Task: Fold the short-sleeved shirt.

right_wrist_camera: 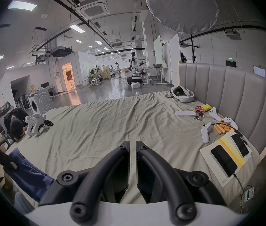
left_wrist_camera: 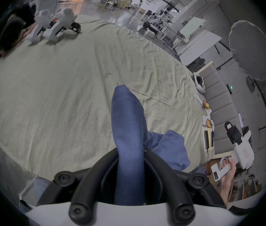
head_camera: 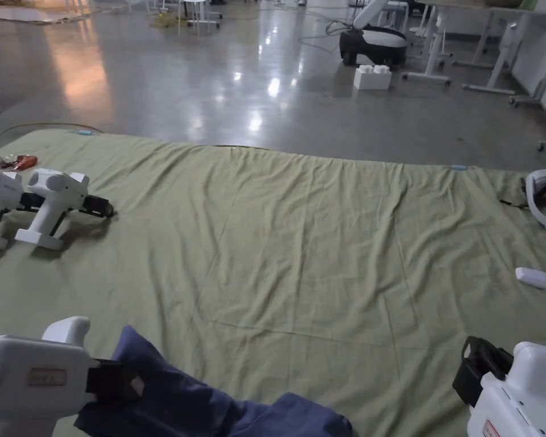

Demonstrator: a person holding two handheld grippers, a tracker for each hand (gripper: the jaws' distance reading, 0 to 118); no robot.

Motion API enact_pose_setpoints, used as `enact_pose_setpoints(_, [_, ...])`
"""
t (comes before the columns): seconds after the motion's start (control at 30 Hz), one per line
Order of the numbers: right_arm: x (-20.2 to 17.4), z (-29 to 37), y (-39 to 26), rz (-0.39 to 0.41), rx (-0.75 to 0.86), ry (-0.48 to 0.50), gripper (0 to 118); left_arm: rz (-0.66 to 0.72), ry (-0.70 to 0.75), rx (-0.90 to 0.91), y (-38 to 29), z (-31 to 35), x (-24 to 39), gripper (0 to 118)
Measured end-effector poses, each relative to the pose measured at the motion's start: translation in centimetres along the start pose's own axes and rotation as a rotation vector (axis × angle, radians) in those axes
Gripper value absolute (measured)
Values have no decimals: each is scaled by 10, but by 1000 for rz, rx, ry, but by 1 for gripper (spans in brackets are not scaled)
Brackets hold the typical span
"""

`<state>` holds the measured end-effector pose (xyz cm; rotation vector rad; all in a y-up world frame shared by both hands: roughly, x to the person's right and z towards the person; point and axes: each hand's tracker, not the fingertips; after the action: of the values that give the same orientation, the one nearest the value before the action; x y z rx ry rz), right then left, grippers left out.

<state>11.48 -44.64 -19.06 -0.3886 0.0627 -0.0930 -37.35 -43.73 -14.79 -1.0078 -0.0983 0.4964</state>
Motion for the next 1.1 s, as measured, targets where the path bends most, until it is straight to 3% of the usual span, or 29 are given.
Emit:
enact_pose_setpoints(0.3, [8, 3, -2, -10, -2, -14, 10, -177, 17, -54, -16, -31, 92, 15])
enact_pose_setpoints(0.67, [19, 9, -10, -37, -21, -42, 10, -211, 44, -222, -44, -134, 167, 15])
enact_pose_setpoints(0.93, [30, 15, -13, -34, -31, -62, 10, -217, 62, -299, -69, -188, 189, 16])
enact_pose_setpoints(0.97, [31, 15, -13, -36, -33, -65, 10, -214, 64, -299, -69, -189, 189, 22])
enact_pose_setpoints(1.03, [33, 15, -13, -37, -38, -70, 10, -162, -34, -310, -64, -181, 183, 58])
enact_pose_setpoints(1.07, [34, 15, -13, -37, -40, -71, 10, -125, -94, -321, -61, -177, 180, 69])
enact_pose_setpoints(1.1, [34, 15, -13, -35, -41, -72, 10, -96, -132, -334, -58, -171, 178, 69])
